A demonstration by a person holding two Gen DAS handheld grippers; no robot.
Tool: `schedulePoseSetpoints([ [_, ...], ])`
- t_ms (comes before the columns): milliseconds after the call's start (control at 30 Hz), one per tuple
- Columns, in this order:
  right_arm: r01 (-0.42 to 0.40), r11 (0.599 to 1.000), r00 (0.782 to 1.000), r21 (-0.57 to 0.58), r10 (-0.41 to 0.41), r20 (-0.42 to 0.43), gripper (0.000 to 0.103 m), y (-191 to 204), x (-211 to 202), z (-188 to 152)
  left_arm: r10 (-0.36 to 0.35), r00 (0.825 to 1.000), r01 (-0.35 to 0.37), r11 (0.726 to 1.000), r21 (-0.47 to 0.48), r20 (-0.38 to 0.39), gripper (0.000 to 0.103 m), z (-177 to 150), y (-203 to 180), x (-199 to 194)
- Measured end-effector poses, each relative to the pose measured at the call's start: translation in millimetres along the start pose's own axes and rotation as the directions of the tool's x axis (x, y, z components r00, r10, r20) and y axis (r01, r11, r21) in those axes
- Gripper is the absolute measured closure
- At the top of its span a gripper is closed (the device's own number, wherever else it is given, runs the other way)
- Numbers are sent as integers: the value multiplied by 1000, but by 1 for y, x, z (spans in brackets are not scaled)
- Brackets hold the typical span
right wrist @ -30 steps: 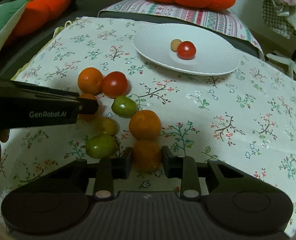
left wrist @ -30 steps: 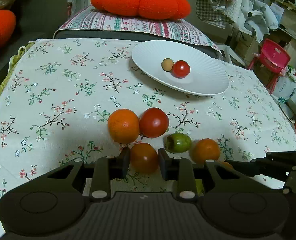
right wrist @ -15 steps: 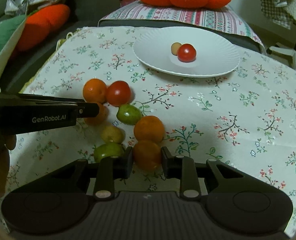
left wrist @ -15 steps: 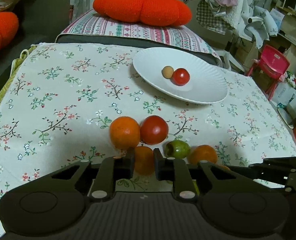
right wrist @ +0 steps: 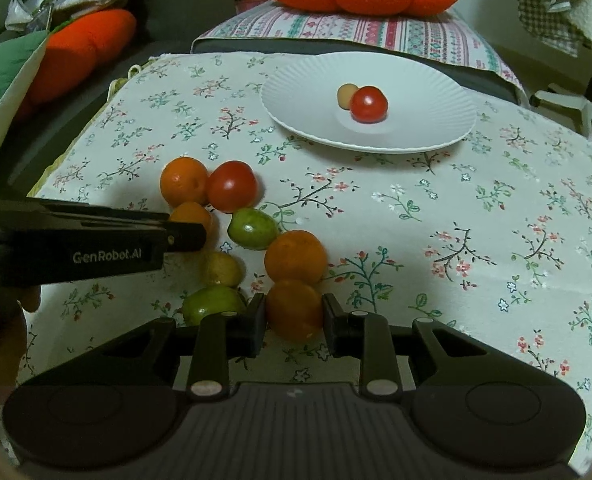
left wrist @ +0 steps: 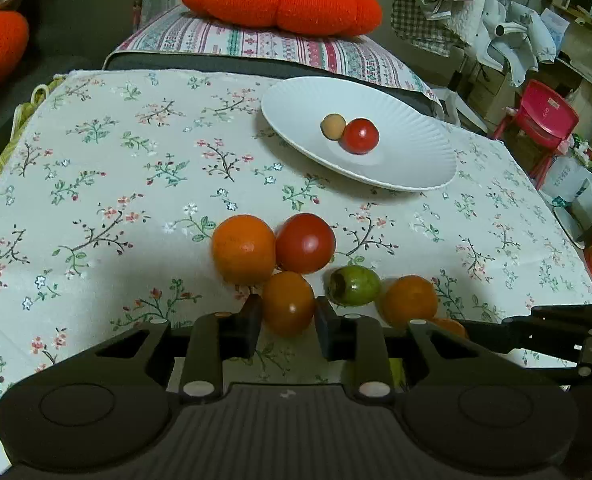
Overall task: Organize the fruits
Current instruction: 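Grasp an orange tomato with the right tool while the left tool grasps another orange tomato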
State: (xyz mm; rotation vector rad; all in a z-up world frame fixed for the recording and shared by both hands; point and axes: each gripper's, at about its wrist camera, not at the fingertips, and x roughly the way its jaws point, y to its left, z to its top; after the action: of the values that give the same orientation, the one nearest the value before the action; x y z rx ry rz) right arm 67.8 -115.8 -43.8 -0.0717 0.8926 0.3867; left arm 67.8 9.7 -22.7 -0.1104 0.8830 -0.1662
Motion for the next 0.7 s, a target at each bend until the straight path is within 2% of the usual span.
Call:
schedulePoseSetpoints([
  [133, 1, 1000, 1000, 2, -1, 4, 77, -1, -1, 0, -3, 1000, 3, 1000, -5, -3, 93, 0, 0, 1],
  [500, -6, 1000, 999, 22, 5, 35, 77, -3, -5, 2, 3, 999, -4, 1000, 11, 52, 94, 5, -2, -9],
  [700, -22, 1000, 996, 20, 20, 84, 77, -2, -12, 5, 8, 997, -9, 1000, 13, 78, 94, 7, -2, -13],
])
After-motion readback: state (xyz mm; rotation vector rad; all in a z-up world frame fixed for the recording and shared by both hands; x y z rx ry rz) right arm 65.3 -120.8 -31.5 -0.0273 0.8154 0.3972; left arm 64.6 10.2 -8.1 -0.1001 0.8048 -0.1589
